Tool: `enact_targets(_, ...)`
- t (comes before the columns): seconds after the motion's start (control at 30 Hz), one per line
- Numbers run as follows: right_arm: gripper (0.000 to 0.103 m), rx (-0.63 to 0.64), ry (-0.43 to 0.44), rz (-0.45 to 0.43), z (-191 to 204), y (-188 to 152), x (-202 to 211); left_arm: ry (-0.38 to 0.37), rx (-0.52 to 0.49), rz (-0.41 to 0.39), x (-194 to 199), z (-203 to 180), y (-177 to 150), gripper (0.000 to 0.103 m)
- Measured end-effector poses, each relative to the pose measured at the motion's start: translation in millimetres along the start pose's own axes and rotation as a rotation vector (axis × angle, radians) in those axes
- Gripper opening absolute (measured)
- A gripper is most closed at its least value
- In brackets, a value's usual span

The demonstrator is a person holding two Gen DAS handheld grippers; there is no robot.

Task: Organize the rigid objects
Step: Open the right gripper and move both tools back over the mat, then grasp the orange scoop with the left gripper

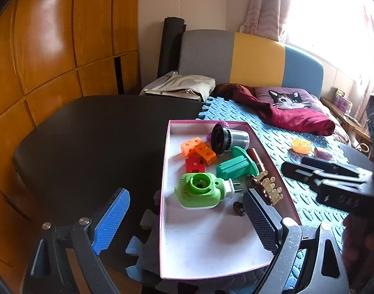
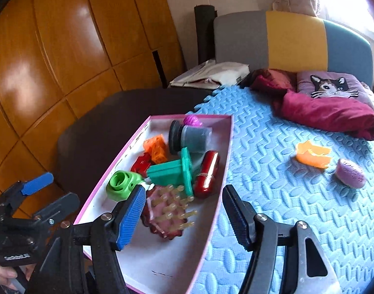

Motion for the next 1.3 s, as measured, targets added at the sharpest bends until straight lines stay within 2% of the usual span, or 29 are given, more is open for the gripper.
enact_targets(0.2, 0.066, -0.027, -0.056, -0.016, -29.5, 1.6, 21.8, -0.011, -0.028, 0.001, -1.7, -11.2, 6.2, 0.094)
enact_targets(0.33, 0.066, -0.049, -0.122, -0.007, -59.6, -0.6, 32.7, -0.021, -0.055, -0.014, -0.6, -22.9, 14.8, 0.094)
enact_targets(0.5, 0.066, -0.103, -0.245, 0.013, -112.3, -7.1, 39.9, -0.055, -0.097, -0.028, -0.4, -43.4, 29.0, 0.094)
enact_targets(0.6, 0.066, -0.193, -0.332, 0.002, -155.3, -14.8, 47.1, -0.090, -0.113, -0.031, -1.4, -59.4, 40.8, 0.094)
enact_targets(0.67, 0.066, -0.331, -0.389, -0.022, -192.4, -25.0, 54.6, -0.125, -0.126, -0.033, -2.7, -74.2, 50.5, 0.094)
enact_targets(0.73, 0.066, -0.469, -0.423, -0.008, -219.1, -31.6, 59.6, -0.162, -0.144, -0.021, -6.8, -90.7, 59.8, 0.094)
enact_targets(0.83, 0.066, -0.615, -0.398, -0.054, -245.3, -40.3, 74.0, -0.211, -0.162, 0.004, -16.9, -116.0, 70.8, 0.094)
enact_targets(0.93, 0.066, -0.686, -0.387, -0.070, -257.4, -46.5, 81.4, -0.235, -0.201, 0.038, -34.8, -147.9, 80.5, 0.094)
enact_targets(1.13, 0.066, -0.700, -0.337, -0.057, -259.0, -47.2, 77.1, -0.240, -0.259, 0.124, -84.4, -202.9, 90.8, 0.094)
enact_targets(1.2, 0.066, -0.692, -0.325, -0.056, -254.7, -45.3, 75.4, -0.234, -0.301, 0.177, -105.7, -222.4, 92.1, 0.094)
enact_targets(1.3, 0.066, -0.692, -0.304, -0.057, -252.8, -44.6, 75.6, -0.283, -0.251, 0.279, -134.3, -232.1, 96.0, 0.094)
Point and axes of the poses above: each gripper's, at about its wrist camera, not at the fingertips, and x roughly against the way its jaws point, z to its left, y to its top, the point moved 2 cm from there along -x, roughly the way its jaws point, and after that the axes turned 8 degrees about z, right-handed, at the moved point
